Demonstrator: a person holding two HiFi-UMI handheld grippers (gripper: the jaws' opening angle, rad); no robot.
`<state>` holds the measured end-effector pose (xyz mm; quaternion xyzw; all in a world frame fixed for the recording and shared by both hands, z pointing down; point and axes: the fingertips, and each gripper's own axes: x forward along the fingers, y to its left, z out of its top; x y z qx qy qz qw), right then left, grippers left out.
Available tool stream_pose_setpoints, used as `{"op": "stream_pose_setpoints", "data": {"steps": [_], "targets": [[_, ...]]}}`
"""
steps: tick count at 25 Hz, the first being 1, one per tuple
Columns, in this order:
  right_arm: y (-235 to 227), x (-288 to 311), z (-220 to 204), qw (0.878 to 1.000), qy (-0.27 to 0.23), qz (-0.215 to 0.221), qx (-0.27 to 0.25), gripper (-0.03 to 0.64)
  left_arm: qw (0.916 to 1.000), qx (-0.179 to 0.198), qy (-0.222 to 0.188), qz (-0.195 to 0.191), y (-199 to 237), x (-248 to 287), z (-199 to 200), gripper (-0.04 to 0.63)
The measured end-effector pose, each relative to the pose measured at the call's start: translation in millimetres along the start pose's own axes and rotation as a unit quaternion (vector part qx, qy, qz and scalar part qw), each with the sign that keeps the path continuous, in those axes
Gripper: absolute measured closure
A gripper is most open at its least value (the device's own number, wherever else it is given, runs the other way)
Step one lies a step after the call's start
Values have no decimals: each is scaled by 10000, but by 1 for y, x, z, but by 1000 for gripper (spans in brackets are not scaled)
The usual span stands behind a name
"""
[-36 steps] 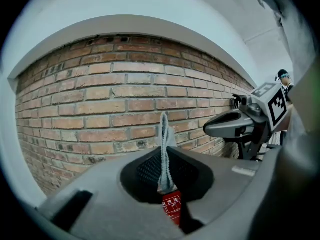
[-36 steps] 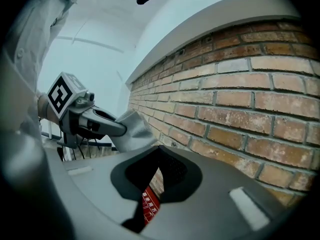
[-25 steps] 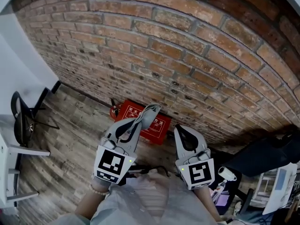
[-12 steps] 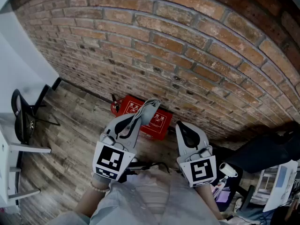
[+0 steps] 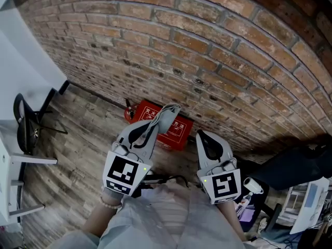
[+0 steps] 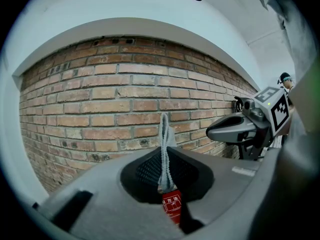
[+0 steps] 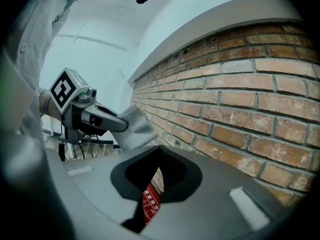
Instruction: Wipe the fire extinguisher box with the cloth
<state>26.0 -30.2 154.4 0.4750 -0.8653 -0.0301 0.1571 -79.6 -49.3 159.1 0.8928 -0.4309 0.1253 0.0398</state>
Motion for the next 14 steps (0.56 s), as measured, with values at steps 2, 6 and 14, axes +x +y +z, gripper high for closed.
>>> {"op": "stream_pose_setpoints", "data": {"steps": [2, 6, 14], "targets": [[1, 1, 0, 10000, 8, 11, -2, 607, 10000, -20, -13, 8, 1, -1, 0, 584], [3, 2, 2, 10000, 15, 19, -6, 606, 10000, 0, -22, 2, 2, -2, 1, 584], [4, 5, -1, 10000, 39, 51, -38, 606, 10000, -44, -41, 0, 3, 0, -2, 584]]}}
